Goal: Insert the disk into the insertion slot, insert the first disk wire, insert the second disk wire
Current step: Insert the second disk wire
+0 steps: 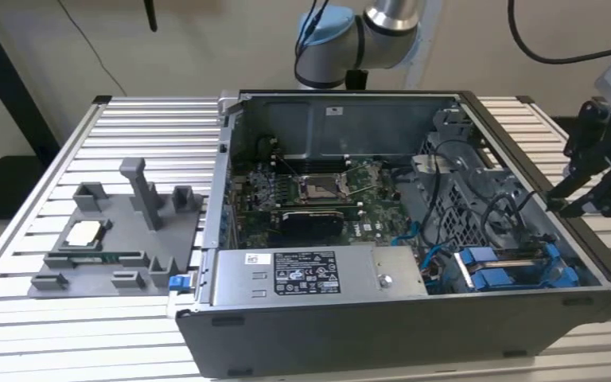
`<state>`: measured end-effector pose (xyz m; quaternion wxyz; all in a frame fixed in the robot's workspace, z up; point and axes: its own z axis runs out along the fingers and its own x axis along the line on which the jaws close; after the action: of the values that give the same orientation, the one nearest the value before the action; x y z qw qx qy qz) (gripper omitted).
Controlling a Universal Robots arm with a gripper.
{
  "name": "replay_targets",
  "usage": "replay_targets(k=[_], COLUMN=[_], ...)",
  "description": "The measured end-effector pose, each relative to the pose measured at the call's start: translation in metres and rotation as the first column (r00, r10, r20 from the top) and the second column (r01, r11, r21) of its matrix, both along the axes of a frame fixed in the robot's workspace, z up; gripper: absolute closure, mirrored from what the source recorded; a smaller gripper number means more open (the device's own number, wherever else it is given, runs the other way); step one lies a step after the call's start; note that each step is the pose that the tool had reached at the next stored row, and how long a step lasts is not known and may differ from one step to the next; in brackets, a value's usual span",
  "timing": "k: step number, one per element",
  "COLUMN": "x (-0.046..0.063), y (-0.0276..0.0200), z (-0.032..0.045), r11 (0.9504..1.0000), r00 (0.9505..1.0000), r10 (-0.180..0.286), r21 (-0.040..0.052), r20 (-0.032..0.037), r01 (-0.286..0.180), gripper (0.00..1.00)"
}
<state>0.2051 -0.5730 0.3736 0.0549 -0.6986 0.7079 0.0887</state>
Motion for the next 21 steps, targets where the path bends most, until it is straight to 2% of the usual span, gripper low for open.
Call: replay_targets(k=[2,6,11,15,16,17,21], x=[0.000,-0.001,-0.011,-0.014,-0.014,-0.014,-0.014], y=[-0.0006,-0.0044,-0.0054,-0.0052,-0.0053,-0.0055,-0.0062], z=[-0.0001,0.0001,0.0001,0.0001,0.0000,0.0001,0.0001], r11=[1.0000,0.9998,0.9996,0.9958,0.9949,0.9946,0.9945], r00=[1.0000,0.9999,0.9999,0.9997,0.9997,0.9997,0.9997], r10=[-0.004,-0.012,-0.016,-0.025,-0.026,-0.026,-0.026], r21=[0.0081,0.0130,0.0221,0.0882,0.0976,0.1007,0.1011], r20=[0.0000,-0.0002,-0.0002,-0.0004,-0.0006,-0.0007,-0.0006], r01=[0.004,0.012,0.016,0.024,0.026,0.026,0.026], gripper=[0.67,0.67,0.67,0.69,0.69,0.76,0.78])
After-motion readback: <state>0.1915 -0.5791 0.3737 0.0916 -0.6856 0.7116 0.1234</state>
